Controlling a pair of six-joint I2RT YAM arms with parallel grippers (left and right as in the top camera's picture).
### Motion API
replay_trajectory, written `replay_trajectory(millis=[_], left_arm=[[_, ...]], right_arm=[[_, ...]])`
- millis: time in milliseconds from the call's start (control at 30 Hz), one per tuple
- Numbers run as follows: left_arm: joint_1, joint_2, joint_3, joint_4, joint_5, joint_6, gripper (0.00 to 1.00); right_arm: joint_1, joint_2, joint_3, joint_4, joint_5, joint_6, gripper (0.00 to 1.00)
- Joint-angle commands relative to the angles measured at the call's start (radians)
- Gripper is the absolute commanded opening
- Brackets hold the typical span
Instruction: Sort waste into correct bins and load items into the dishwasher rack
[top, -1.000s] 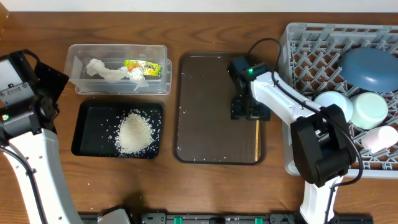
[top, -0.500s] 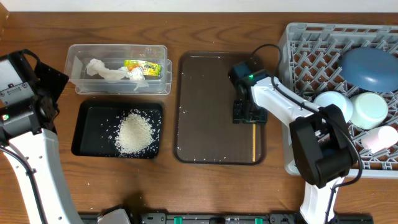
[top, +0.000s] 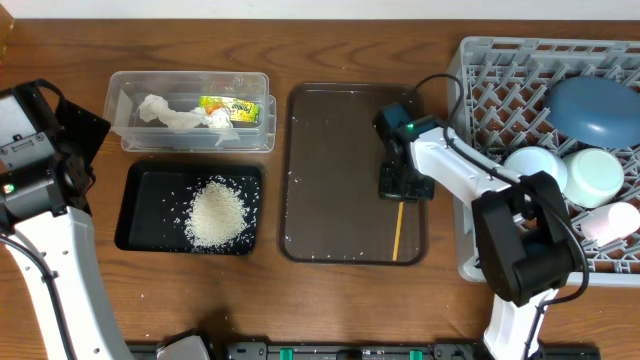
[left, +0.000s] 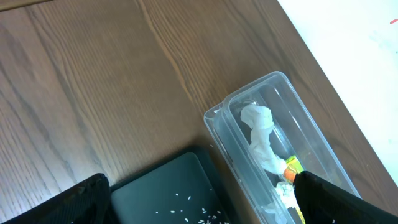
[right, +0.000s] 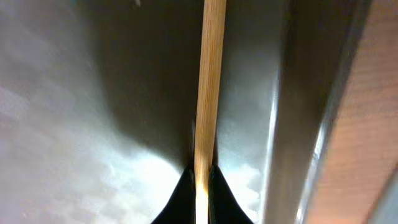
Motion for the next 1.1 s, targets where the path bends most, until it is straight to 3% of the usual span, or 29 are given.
replay_trajectory(millis=[0, 200, 367, 633, 867, 900, 933, 1000, 1067], left_arm=[[0.004, 0.004, 0.01, -0.003, -0.009, -0.005, 0.96], [0.004, 0.004, 0.01, -0.003, -0.009, -0.005, 0.96], [0.004, 0.004, 0.01, -0.003, -0.009, -0.005, 0.96], [0.004, 0.004, 0.01, -0.003, -0.009, -0.005, 0.96], [0.005, 0.004, 0.01, -0.003, -0.009, -0.005, 0.96], [0.004, 0.004, 0.01, -0.003, -0.009, -0.005, 0.96], [0.004, 0.004, 0.01, -0.003, -0.009, -0.005, 0.96], [0.004, 0.004, 0.01, -0.003, -0.009, -0.005, 0.96], [0.004, 0.004, 0.01, -0.003, -0.009, -0.005, 0.96]], right_arm=[[-0.045, 0.031, 0.108, -0.08, -0.028, -0.061, 0.01], [-0.17, -0.006, 0.393, -0.262, -0.03, -0.211, 0.01], [-0.303, -0.064, 0.542, -0.299, -0.063, -0.34, 0.01], [-0.467, -0.103, 0.549, -0.247, -0.093, -0.547, 0.01], [-0.487, -0.103, 0.474, -0.154, -0.089, -0.617, 0.08], [-0.487, -0.103, 0.462, -0.135, -0.089, -0.617, 0.13], [-0.487, -0.103, 0.454, -0.12, -0.09, -0.616, 0.25], [-0.486, -0.103, 0.443, -0.1, -0.09, -0.612, 0.58], [-0.486, -0.103, 0.439, -0.093, -0.089, -0.583, 0.71]])
